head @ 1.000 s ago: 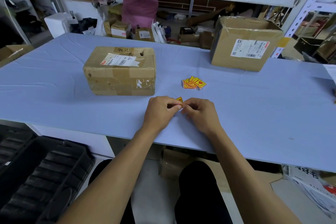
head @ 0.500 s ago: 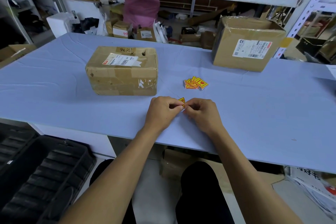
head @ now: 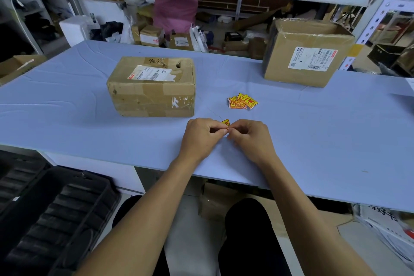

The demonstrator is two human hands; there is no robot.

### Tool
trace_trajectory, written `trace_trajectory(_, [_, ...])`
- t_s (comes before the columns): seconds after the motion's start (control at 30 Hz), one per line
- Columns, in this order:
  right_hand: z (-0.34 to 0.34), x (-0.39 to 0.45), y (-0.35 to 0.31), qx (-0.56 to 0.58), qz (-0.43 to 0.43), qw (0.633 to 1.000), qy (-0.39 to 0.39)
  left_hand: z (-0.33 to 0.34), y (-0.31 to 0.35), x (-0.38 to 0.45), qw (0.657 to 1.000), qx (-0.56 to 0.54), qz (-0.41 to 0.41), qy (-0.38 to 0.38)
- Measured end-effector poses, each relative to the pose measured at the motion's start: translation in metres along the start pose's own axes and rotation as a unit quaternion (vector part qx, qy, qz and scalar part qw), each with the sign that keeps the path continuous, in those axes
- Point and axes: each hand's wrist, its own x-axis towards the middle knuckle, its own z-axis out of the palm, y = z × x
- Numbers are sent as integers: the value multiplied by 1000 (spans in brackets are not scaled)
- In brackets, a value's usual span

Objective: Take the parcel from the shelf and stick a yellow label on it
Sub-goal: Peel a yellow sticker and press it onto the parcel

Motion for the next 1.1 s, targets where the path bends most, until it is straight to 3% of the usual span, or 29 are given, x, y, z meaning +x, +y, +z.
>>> trace_trajectory(1.1, [0,-1,3,-2,-5,1000,0,-1,1,-1,1000,10,0,-9])
